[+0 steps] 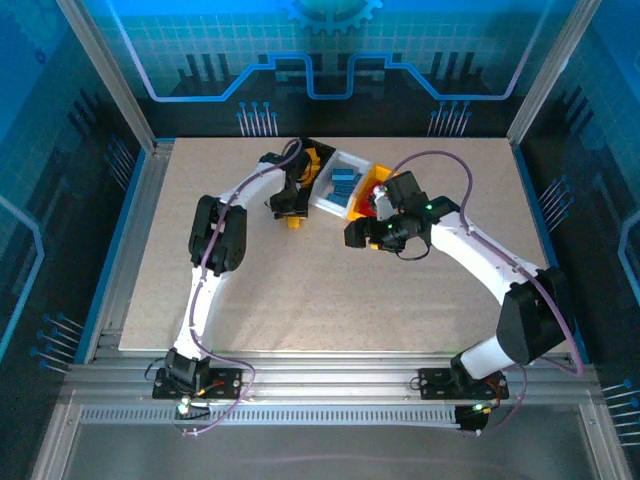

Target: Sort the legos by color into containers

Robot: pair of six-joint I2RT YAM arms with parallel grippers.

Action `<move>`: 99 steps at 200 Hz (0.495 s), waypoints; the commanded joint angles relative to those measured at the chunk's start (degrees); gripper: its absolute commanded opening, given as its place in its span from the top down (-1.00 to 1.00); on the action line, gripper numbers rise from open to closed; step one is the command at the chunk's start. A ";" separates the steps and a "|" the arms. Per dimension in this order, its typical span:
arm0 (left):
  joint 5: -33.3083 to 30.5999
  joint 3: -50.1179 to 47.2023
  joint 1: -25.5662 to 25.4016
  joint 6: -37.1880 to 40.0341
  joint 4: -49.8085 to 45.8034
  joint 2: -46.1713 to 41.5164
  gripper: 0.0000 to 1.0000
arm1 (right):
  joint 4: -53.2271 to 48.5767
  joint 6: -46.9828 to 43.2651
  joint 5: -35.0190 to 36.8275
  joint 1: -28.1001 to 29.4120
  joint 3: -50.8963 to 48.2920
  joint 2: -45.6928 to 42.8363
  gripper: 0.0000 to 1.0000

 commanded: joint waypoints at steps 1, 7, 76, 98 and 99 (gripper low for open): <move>0.59 0.50 0.29 -0.31 -0.71 1.40 0.21 | -1.00 -0.94 -0.77 -0.76 -0.13 -0.89 -0.59; 0.70 -0.12 0.31 -0.40 -0.70 1.05 0.21 | -0.92 -0.98 -0.79 -0.71 -0.01 -0.71 -0.59; 5.30 -11.00 2.30 -3.94 3.96 -9.50 0.24 | -0.07 -0.82 -1.24 -0.81 0.00 -0.64 -0.59; 10.68 -12.95 4.65 -8.13 8.23 -13.41 0.23 | -0.12 -0.79 -0.78 -1.11 -0.39 -1.96 -0.59; 10.97 -12.91 4.75 -8.31 8.47 -13.55 0.23 | -0.12 -0.79 -0.74 -1.13 -0.42 -1.99 -0.59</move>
